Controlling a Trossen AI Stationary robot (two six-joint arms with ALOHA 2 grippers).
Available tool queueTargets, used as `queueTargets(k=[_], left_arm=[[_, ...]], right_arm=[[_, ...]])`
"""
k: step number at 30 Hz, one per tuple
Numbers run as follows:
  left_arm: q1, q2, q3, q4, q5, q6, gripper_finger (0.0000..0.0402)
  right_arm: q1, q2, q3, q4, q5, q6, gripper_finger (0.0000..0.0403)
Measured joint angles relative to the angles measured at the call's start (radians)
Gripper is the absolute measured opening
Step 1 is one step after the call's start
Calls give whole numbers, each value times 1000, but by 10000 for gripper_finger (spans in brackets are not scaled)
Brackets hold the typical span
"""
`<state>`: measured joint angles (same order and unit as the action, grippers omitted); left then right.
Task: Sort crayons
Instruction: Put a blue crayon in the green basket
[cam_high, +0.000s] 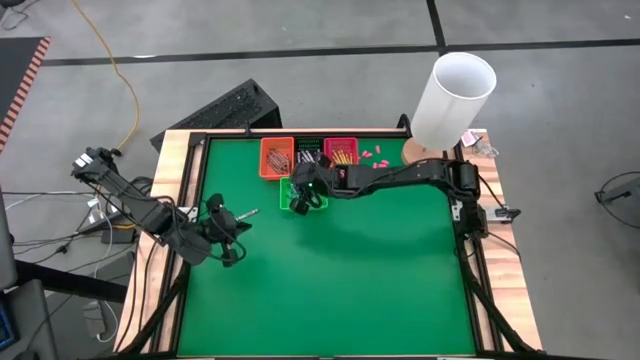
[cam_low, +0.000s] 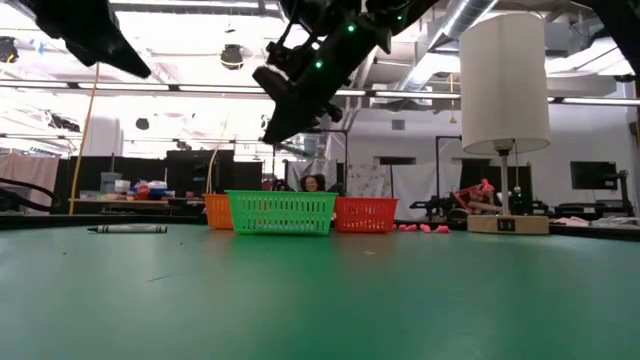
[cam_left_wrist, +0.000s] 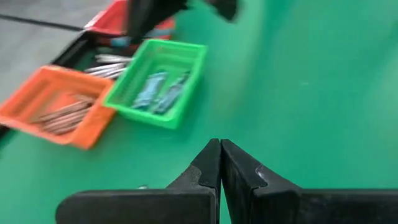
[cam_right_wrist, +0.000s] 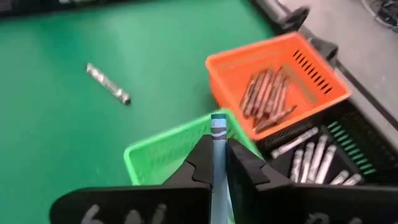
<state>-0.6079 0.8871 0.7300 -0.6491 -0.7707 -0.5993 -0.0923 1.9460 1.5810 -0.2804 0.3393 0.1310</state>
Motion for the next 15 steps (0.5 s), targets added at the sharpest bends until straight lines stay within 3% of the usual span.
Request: queueTargets(k=[8,15], left_arm=[[0,76,0,-102,-88,-100,12],[23,146,0,-131,-122,-133,83]], right_arm=[[18,48,-2,-100,-3,11,50],[19,64,1,-104,-2,27,63]])
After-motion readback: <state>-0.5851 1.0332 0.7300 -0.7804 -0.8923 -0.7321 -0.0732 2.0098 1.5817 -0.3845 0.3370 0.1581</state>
